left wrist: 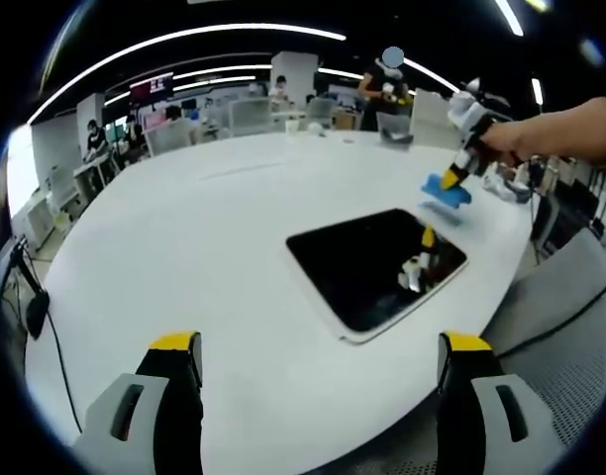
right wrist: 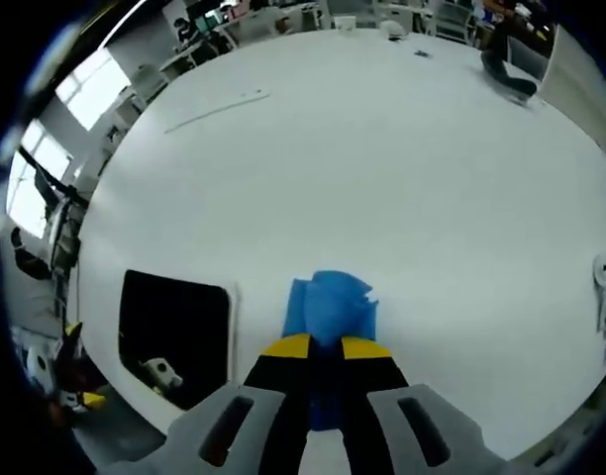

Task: Wipe the mirror surface with the cleaning cloth until all visible marks leave the cleaned area.

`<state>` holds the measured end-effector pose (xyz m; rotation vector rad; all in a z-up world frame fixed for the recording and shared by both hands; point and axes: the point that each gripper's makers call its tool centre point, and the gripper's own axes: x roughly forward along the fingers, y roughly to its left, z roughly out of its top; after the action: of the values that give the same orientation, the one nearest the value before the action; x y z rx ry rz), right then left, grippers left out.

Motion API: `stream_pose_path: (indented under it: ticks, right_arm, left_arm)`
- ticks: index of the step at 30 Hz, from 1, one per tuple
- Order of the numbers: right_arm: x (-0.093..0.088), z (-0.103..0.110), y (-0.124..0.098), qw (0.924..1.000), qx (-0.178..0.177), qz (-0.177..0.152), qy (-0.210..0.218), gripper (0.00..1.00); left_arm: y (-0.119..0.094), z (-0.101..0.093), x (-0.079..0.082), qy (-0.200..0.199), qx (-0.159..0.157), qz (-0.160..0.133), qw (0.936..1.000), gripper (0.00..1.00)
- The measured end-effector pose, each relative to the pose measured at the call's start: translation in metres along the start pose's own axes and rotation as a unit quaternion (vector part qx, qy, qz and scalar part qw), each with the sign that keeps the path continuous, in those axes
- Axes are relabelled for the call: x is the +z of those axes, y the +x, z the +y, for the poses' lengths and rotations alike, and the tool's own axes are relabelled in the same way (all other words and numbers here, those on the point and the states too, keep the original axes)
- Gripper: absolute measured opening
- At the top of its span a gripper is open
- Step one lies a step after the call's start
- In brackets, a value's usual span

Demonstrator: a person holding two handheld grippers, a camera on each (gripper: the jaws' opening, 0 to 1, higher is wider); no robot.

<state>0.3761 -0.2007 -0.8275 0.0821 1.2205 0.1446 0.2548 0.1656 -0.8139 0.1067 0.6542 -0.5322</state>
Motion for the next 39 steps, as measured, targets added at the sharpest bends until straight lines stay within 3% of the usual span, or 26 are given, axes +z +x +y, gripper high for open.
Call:
stream_pose_path:
  ticks: [22, 39]
  right_arm:
    - [0.008, 0.068, 0.025, 0.9994, 0.03, 0.014, -0.008, 0.03]
    - [-0.001, 0.094, 0.048, 0.9987, 0.028, 0.028, -0.031, 0.03]
  left_arm:
    - [0.001, -0.001, 0.0, 0.002, -0.003, 0.0, 1.0, 0.99]
    - [0.001, -0.004, 0.001, -0.003, -0.01, -0.002, 0.9999, 0.99]
